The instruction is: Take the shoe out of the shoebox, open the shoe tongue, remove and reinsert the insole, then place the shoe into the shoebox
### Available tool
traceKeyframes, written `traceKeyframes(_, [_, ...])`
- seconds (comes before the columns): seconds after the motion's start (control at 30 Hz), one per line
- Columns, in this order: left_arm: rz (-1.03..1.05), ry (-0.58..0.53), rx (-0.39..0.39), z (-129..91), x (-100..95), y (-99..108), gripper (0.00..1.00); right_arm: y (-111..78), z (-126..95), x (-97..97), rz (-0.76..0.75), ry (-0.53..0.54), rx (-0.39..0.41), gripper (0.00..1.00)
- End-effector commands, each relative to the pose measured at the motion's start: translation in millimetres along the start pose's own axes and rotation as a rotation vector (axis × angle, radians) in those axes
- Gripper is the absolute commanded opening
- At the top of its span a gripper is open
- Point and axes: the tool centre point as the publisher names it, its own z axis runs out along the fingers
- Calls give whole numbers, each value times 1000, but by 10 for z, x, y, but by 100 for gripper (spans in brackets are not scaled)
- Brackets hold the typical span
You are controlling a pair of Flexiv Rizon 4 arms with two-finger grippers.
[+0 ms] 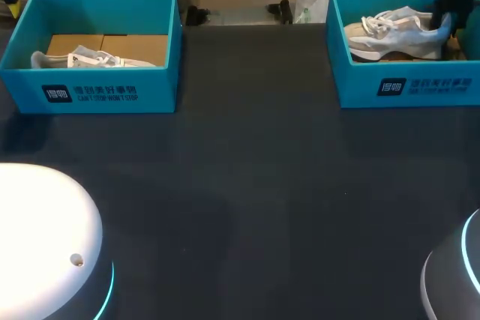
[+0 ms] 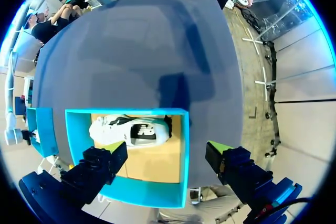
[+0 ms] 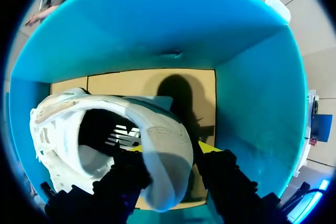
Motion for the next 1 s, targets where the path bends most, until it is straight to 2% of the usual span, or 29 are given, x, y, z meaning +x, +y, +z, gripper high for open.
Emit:
traceKeyframes(0.03, [0, 3, -1, -7, -1, -9, 100, 100, 91, -8, -14, 4, 44, 44])
traceKeyframes(0.13, [0, 3, -1, -7, -1, -9, 100, 104, 115, -13, -25, 3, 44, 31])
traceKeyframes(0.17, [0, 3, -1, -7, -1, -9, 100, 106, 117, -16, -37, -3, 46, 21])
traceKeyframes(0.2, [0, 3, -1, -7, -1, -9, 100, 106, 118, -17, -40, -5, 41, 4])
traceKeyframes(0.23, [0, 3, -1, -7, -1, -9, 100, 107, 119, -17, -41, -6, 39, 0])
traceKeyframes(0.53, [0, 3, -1, -7, -1, -9, 100, 14, -17, -1, -41, 21, 25, 0])
traceKeyframes(0.73, [0, 3, -1, -7, -1, -9, 100, -36, -410, -62, -23, 41, -20, 0])
traceKeyframes(1.0, [0, 3, -1, -7, -1, -9, 100, -26, -986, -188, -47, -9, -89, 0])
